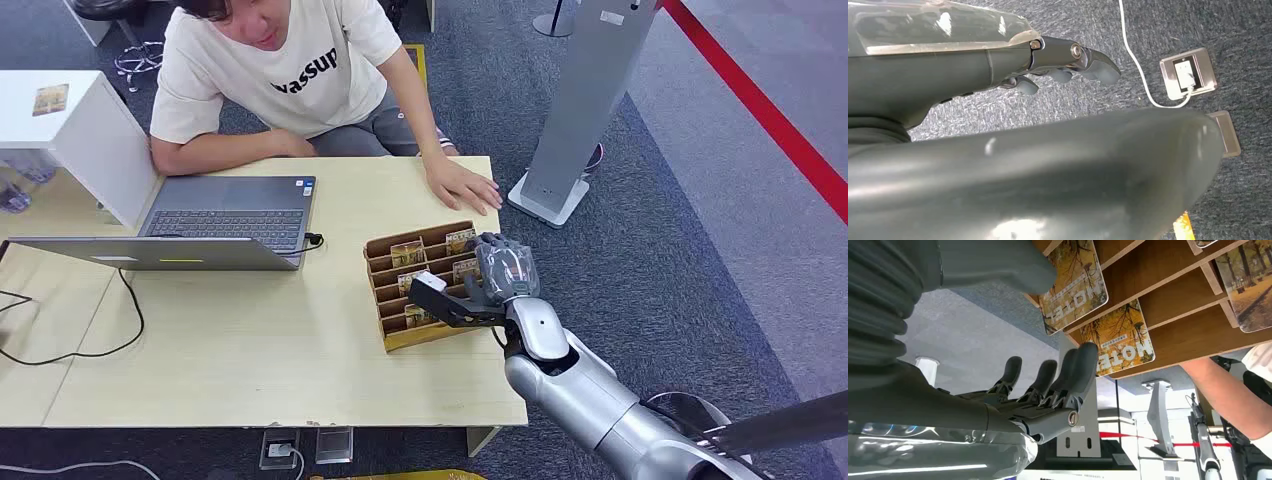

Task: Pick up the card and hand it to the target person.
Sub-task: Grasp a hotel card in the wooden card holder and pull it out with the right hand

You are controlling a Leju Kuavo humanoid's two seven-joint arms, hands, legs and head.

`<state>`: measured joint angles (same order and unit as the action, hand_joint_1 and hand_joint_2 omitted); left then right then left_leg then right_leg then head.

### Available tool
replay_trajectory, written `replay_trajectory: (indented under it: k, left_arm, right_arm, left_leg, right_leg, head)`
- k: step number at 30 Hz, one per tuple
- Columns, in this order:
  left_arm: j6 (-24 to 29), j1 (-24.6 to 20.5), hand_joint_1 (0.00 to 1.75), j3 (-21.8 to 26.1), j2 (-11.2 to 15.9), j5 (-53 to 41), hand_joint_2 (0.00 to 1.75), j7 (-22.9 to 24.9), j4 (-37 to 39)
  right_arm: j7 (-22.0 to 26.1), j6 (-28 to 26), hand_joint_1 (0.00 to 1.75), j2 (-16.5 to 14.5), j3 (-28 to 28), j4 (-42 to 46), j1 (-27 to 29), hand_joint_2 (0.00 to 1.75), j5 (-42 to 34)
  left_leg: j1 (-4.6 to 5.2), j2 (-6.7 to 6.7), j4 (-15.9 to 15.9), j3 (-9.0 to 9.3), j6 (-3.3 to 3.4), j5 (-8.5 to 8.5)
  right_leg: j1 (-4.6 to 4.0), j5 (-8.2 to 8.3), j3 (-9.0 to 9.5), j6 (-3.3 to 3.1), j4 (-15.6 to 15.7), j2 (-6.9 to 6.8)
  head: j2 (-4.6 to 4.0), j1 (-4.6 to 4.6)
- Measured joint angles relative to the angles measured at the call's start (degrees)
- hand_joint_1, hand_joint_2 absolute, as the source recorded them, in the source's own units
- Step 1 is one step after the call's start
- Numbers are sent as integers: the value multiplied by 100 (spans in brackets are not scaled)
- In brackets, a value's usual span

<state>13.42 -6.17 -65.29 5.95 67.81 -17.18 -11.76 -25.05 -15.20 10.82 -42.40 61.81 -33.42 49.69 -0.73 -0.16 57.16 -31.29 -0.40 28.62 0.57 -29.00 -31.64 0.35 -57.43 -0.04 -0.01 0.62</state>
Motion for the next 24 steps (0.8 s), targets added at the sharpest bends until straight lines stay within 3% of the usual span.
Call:
replay_trajectory:
  k: [24]
  left_arm:
    - [12, 0, 0, 0, 0, 39, 0, 2, 0]
  right_arm:
    - [-21, 17, 85, 0, 2, 0, 37, 175, 7]
  left_leg:
    - [0, 0, 0, 1, 0, 0]
  right_leg:
    - [0, 0, 0, 0, 0, 0]
  head:
    - [0, 1]
